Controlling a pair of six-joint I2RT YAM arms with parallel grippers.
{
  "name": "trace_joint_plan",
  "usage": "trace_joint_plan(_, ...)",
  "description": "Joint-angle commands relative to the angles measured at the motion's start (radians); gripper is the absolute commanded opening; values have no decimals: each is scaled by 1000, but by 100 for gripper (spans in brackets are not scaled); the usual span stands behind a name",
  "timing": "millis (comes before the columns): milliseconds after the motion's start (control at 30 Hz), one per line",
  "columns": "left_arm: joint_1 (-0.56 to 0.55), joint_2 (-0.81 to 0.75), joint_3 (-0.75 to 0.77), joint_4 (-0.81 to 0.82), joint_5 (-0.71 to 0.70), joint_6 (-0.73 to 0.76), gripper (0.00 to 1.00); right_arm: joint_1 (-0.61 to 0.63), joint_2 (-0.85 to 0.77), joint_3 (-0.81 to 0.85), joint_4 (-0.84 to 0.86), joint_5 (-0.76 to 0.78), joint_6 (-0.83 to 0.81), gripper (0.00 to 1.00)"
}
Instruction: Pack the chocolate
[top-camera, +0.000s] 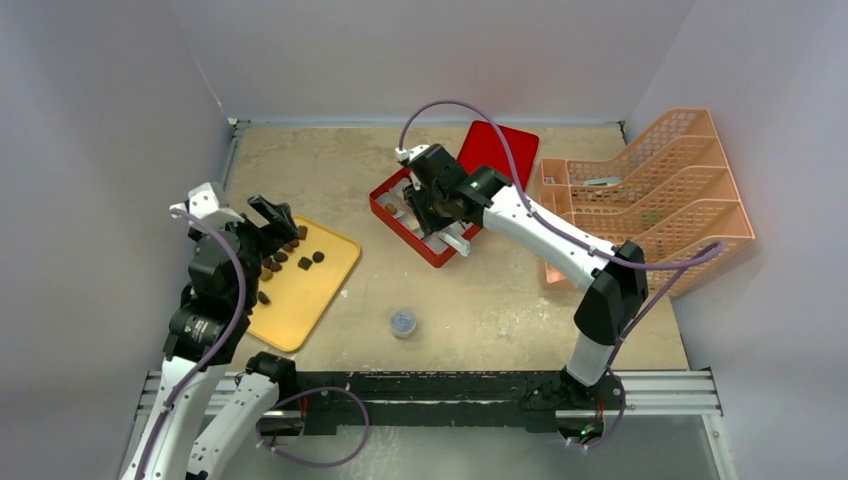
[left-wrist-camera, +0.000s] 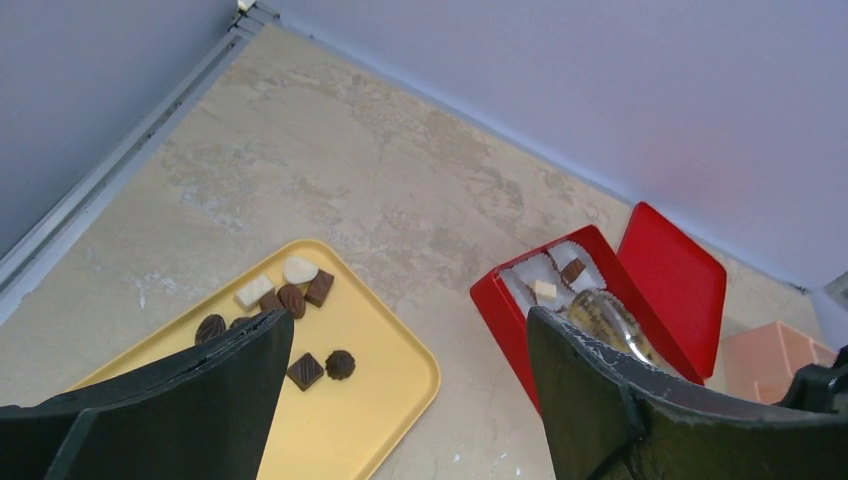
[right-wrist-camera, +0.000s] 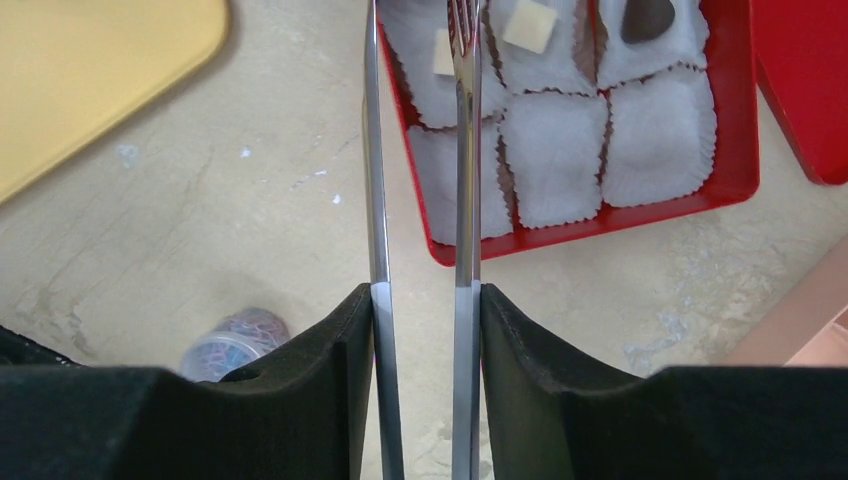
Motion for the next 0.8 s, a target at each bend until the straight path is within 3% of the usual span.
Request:
trace_joint_plan(0,2,-20,84,-1,-42,0,86,74,1,93,57,61,5,42)
trace_joint_plan(767,3,-101,231,-70,-154,-28,86,389,371,423,83,138,-68,43)
